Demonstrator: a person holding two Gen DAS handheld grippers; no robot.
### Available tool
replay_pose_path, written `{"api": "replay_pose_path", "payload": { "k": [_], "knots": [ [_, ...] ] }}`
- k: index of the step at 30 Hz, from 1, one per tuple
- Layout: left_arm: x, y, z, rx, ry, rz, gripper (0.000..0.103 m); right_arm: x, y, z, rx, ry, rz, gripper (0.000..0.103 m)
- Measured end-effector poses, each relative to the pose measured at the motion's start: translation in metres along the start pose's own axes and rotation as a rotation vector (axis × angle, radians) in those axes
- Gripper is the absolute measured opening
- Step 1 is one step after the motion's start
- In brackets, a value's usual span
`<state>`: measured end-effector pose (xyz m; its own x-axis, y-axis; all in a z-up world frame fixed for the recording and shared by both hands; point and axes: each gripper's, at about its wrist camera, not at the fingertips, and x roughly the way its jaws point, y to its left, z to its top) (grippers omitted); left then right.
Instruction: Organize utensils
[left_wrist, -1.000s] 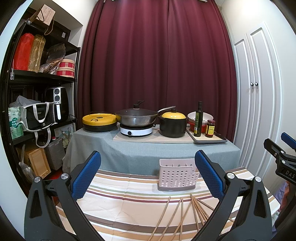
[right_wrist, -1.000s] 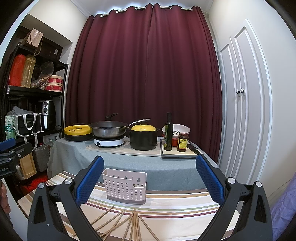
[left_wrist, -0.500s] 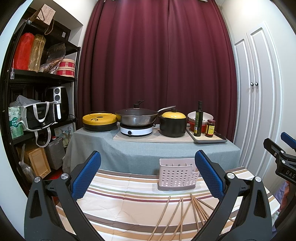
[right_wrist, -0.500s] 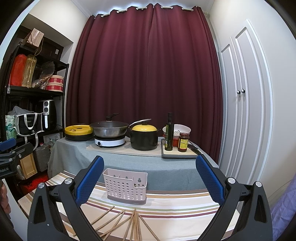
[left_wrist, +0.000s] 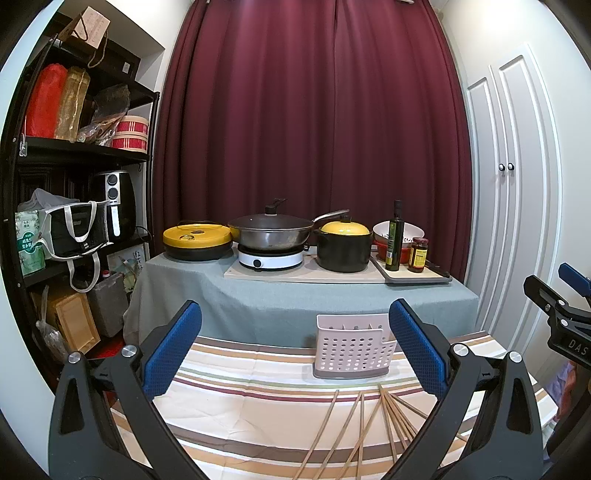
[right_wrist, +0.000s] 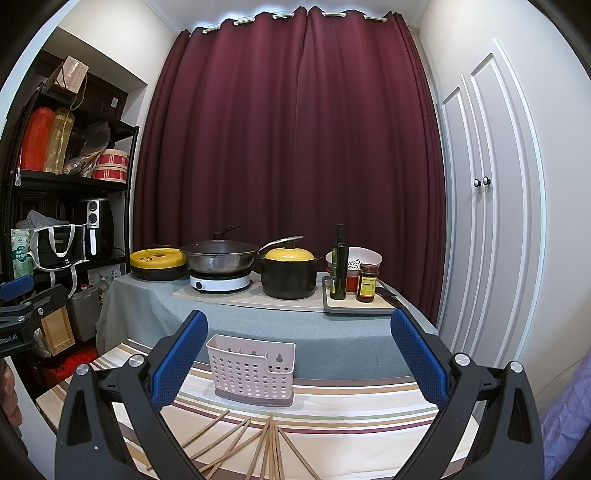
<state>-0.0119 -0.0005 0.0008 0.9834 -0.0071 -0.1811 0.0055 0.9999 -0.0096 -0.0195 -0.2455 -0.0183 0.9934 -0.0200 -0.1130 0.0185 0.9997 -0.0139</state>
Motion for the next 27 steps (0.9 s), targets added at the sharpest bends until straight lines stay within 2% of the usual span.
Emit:
{"api": "replay_pose_path", "payload": {
  "k": [10,15,19,27],
  "knots": [
    [0.001,0.001,-0.001,-0.001,0.004,0.001,0.099,-0.001,0.001,0.0,0.001,0.007,0.002,0.097],
    [0.013,-0.002,-0.015,0.003,0.04,-0.007,0.099,0.004,0.001,-0.005,-0.001,0.032,0.001,0.097],
    [0.041,-0.004,-0.041,0.022,0.102,-0.008,0.099,0.018,-0.002,-0.026,-0.001,0.079,0.016,0.097],
    [0.096,0.004,-0.122,0.025,0.308,-0.017,0.099,0.055,-0.017,-0.091,0.017,0.216,0.036,0.097]
  ]
}}
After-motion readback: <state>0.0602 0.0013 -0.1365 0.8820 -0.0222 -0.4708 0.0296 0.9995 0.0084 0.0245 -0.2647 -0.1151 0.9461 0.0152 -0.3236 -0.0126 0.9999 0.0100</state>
